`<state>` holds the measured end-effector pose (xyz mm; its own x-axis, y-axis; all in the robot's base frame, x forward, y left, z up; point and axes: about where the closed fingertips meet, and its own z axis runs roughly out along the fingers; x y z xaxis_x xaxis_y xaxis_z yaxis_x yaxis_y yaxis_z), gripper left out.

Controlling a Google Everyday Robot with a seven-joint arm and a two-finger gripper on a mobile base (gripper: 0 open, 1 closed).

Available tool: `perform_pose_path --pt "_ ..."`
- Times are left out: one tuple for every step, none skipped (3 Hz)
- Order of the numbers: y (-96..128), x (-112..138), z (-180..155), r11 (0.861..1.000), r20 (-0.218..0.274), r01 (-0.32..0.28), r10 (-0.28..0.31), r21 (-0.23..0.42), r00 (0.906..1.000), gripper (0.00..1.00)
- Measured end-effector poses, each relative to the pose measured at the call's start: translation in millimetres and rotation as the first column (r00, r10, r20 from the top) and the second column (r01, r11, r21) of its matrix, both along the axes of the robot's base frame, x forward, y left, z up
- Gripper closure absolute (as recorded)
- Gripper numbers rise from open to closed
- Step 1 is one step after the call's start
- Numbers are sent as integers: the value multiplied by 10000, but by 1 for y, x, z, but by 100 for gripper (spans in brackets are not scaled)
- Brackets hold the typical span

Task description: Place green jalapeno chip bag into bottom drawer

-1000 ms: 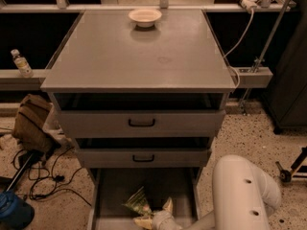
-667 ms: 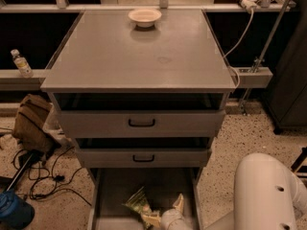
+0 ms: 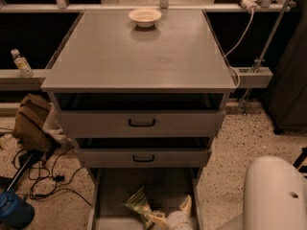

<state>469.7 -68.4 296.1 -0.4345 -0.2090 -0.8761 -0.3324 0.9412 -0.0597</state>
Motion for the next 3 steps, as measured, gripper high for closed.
perform_pose_path --pt "-51 -25 43 9857 607 1571 -1534 -611 9863 0" --pt "-119 -74 101 9366 1304 3435 -3329 -694 9339 0" --pt "-172 -119 141 8743 1906 4842 -4700 -334 8618 0"
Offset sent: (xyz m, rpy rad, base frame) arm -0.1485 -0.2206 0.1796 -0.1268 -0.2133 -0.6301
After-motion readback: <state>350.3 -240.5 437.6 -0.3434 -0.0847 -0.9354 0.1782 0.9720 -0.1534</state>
